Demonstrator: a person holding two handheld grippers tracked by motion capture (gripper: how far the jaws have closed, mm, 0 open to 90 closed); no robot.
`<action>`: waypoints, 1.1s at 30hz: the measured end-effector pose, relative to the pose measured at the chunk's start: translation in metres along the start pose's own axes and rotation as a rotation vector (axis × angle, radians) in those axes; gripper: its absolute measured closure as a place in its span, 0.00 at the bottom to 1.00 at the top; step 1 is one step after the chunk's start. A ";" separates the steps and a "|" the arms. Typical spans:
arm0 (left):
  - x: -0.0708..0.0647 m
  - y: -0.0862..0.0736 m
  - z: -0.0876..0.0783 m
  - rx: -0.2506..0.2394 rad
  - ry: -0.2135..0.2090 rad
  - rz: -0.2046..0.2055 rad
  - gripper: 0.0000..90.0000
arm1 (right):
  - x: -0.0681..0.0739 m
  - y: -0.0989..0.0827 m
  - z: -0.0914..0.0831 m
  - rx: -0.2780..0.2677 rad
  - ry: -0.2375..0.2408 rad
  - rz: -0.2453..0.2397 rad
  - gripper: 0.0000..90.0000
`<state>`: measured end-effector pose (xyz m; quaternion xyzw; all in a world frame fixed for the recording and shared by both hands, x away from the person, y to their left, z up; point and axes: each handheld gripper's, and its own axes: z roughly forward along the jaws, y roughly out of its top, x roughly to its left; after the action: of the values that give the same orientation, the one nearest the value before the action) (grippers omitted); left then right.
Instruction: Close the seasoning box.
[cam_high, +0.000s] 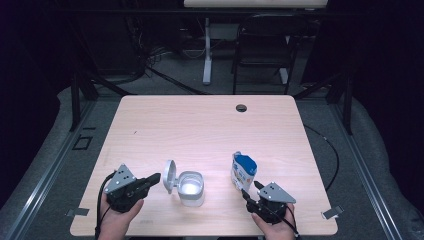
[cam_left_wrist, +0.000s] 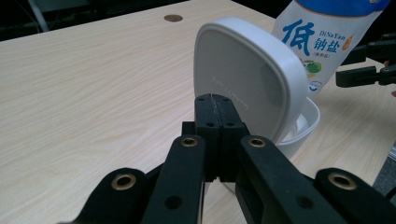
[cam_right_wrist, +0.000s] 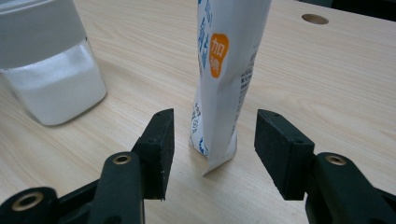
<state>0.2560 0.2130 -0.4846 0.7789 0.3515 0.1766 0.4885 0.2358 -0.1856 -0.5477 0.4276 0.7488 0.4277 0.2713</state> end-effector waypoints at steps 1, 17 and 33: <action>-0.001 0.001 0.001 0.003 -0.001 0.002 1.00 | 0.000 -0.001 0.000 -0.006 0.001 0.004 0.53; -0.005 0.006 0.008 0.018 -0.014 0.018 1.00 | -0.001 -0.004 -0.005 -0.013 -0.007 0.003 0.53; -0.015 0.013 0.016 0.019 -0.031 0.033 1.00 | -0.002 -0.011 -0.011 -0.022 -0.006 0.058 0.53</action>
<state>0.2607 0.1887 -0.4795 0.7918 0.3330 0.1692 0.4834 0.2244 -0.1947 -0.5519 0.4475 0.7304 0.4423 0.2657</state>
